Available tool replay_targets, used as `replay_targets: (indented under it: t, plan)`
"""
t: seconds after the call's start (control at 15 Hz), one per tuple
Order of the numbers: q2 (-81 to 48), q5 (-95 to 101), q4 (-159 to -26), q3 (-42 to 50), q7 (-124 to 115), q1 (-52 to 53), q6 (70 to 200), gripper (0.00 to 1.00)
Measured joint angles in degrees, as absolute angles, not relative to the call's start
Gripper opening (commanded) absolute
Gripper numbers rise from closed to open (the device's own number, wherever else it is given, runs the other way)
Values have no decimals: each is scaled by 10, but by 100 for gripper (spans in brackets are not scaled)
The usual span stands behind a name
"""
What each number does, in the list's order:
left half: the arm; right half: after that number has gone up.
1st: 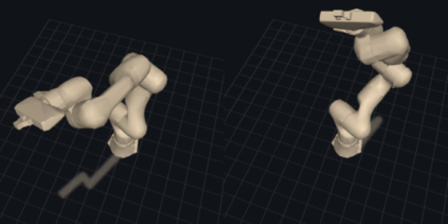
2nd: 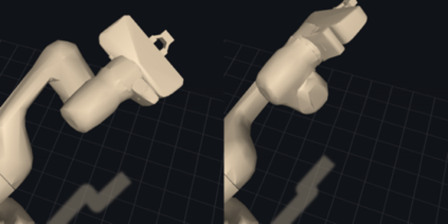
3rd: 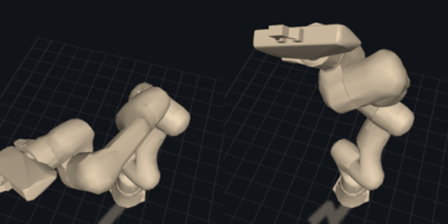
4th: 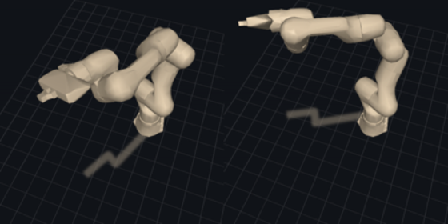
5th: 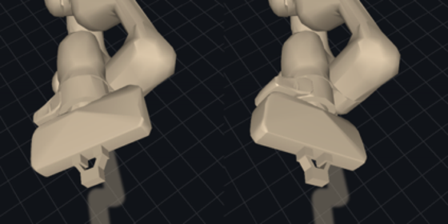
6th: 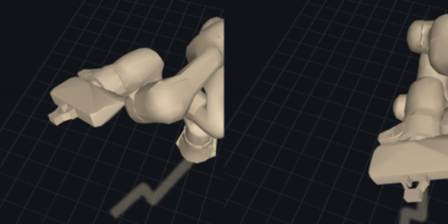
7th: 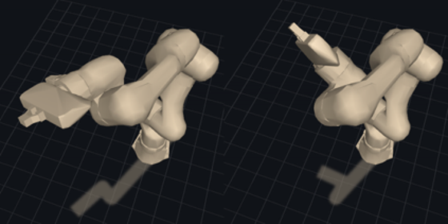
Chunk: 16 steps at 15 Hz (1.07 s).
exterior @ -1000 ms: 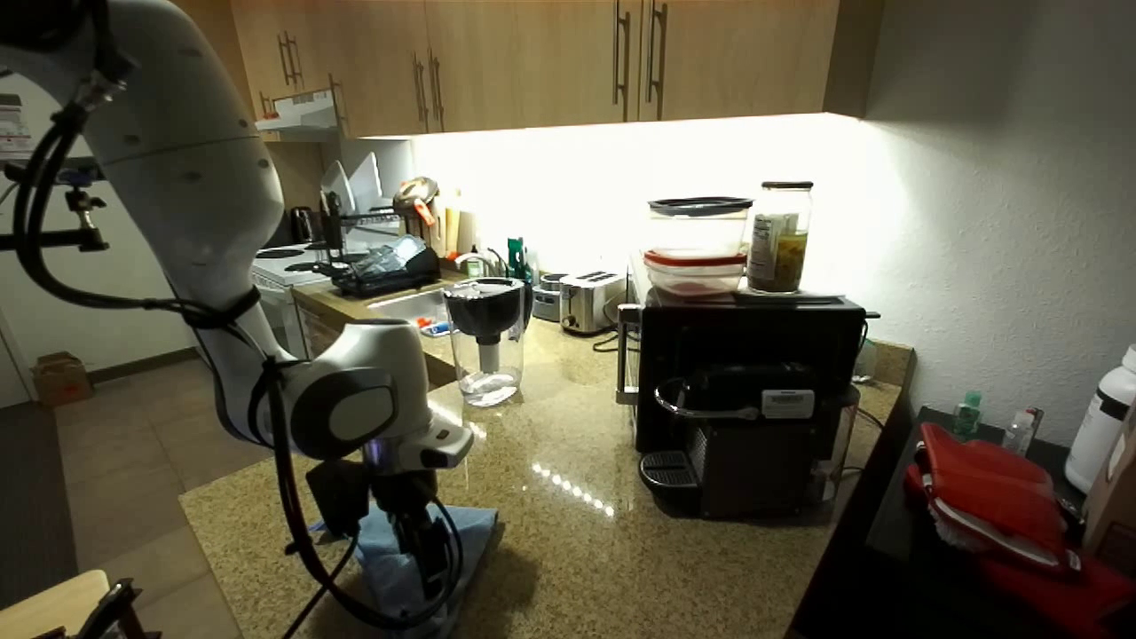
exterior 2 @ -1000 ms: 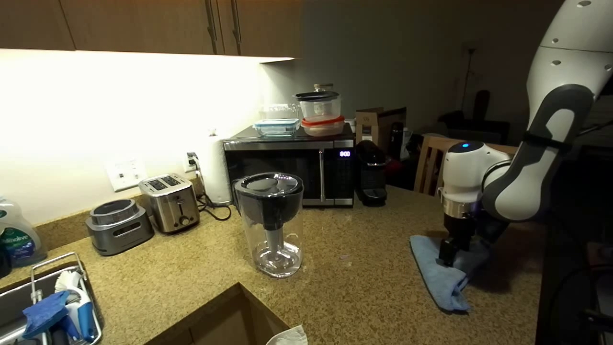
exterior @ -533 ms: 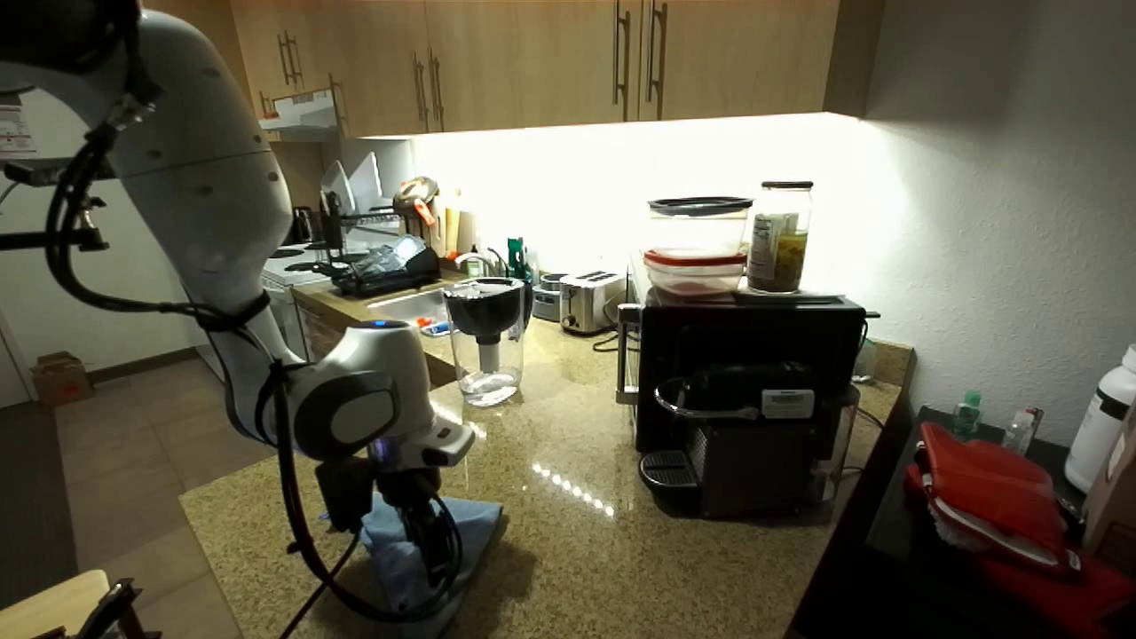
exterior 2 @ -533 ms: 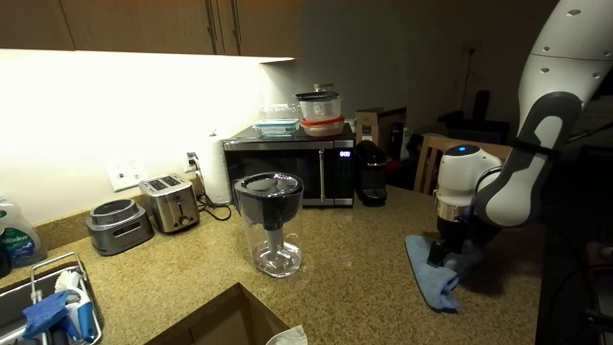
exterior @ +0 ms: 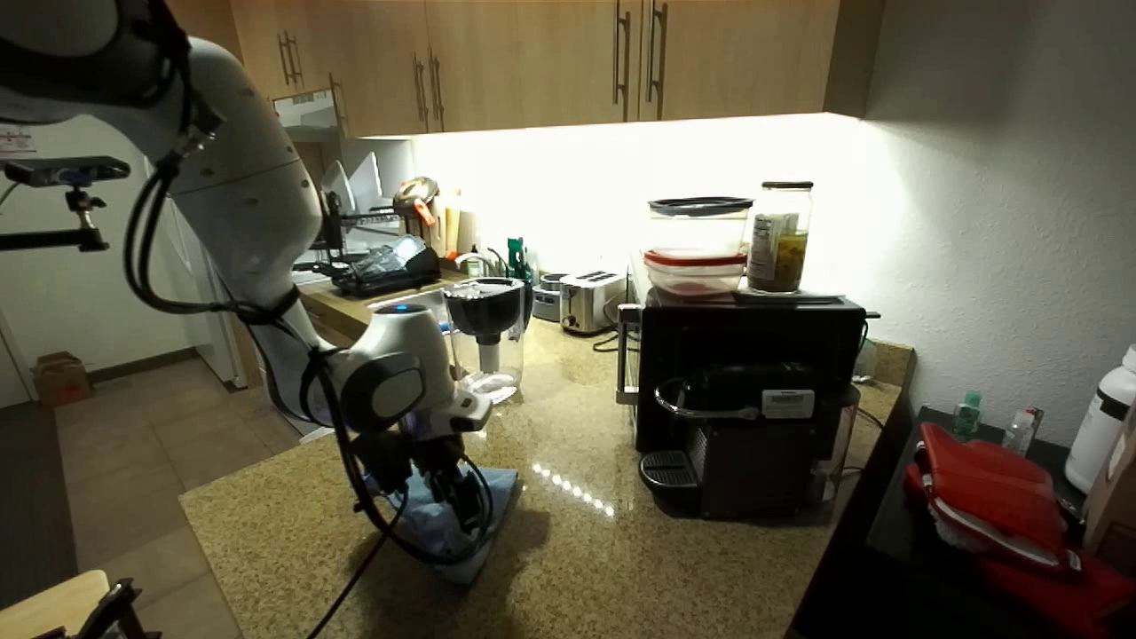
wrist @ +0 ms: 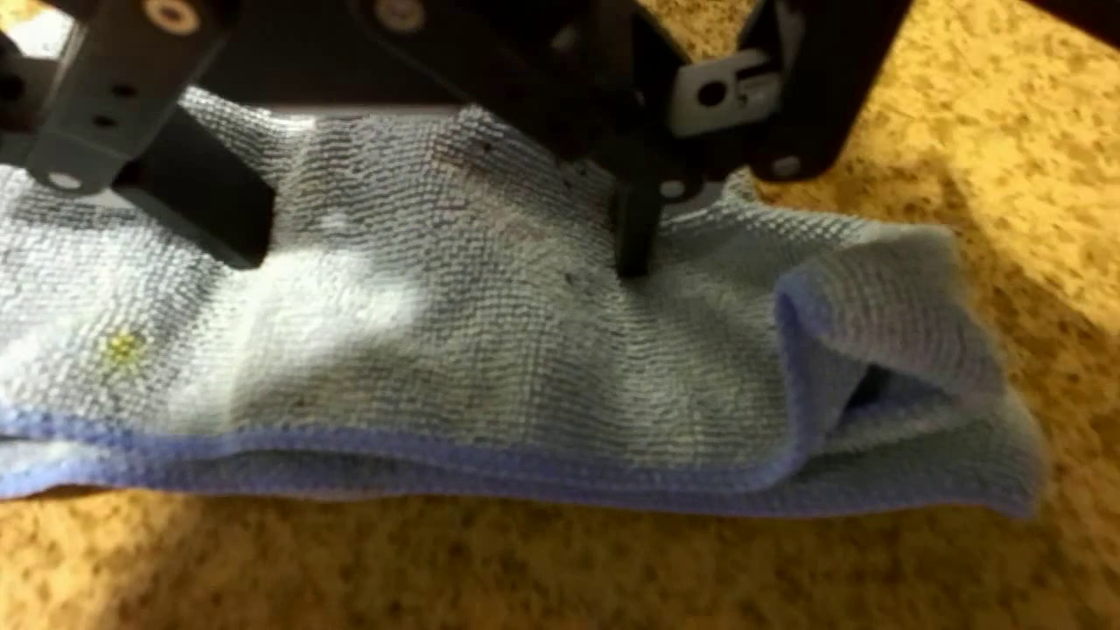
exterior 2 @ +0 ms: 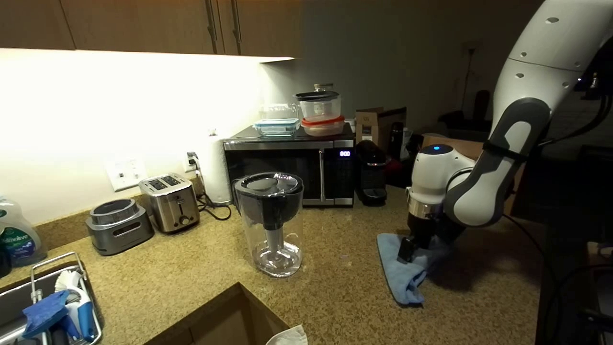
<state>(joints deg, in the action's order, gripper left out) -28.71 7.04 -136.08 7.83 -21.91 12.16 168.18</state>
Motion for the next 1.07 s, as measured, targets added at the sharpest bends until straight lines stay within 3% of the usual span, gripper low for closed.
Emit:
replay_targets:
  t: [0.47, 1.07]
  plan:
    - [-335, 69, -1266, 69, -190, 121, 1679, 100]
    - [-272, 66, -1288, 44, -145, 96, 1599, 100]
